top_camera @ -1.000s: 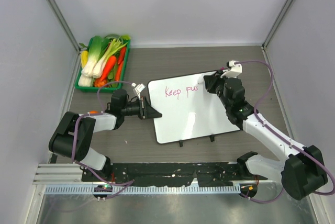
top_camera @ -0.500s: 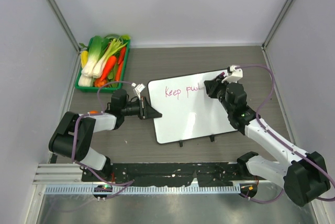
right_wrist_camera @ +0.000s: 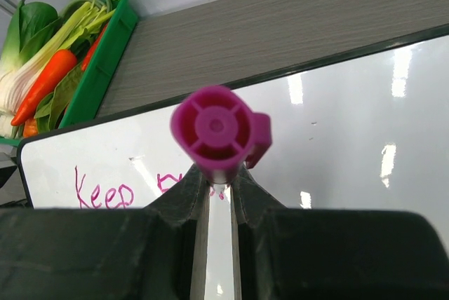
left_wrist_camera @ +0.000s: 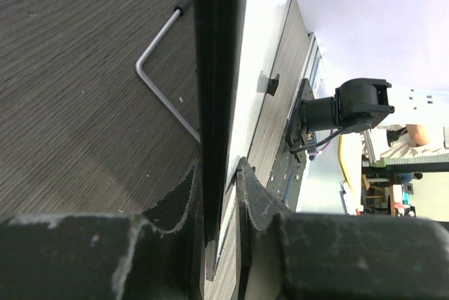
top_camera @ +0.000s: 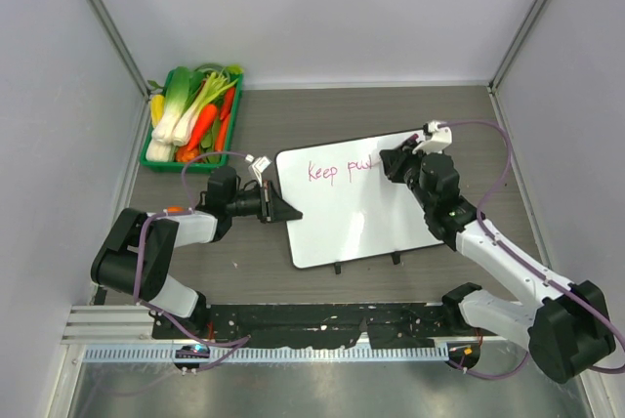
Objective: Write a sentence on the whiteboard
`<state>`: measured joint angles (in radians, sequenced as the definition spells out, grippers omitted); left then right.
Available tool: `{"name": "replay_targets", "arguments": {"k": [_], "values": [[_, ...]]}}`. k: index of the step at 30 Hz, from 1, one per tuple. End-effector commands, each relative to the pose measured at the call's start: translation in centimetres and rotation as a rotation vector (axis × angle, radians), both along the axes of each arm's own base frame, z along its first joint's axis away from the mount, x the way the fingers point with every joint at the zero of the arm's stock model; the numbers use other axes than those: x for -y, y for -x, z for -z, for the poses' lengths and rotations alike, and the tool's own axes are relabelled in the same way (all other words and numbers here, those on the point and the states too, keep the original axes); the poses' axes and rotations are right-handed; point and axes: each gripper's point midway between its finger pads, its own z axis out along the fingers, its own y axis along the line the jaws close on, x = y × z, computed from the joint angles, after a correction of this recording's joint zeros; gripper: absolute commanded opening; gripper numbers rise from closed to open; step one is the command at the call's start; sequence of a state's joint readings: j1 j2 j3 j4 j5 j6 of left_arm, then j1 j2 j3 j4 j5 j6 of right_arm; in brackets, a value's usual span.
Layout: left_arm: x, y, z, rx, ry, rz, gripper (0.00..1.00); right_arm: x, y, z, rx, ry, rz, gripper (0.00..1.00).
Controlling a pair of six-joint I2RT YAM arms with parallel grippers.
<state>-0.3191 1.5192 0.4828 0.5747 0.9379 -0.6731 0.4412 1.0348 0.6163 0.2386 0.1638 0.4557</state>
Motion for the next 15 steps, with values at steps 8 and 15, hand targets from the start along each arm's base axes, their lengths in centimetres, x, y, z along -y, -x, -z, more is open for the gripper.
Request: {"name": "replay_targets", "arguments": {"k": [8,15], "values": [[-1.4,-0.3,4.7,-0.036,-0.171,-0.092,0.0,0.8,-1.8,-2.9,0.054,0.009,0.075,0.01],[-1.3,-0.4,4.6,-0.034,-0.169,-0.091,0.0,1.5,-1.9,-3.2,0.054,0.031,0.103,0.01]]}}
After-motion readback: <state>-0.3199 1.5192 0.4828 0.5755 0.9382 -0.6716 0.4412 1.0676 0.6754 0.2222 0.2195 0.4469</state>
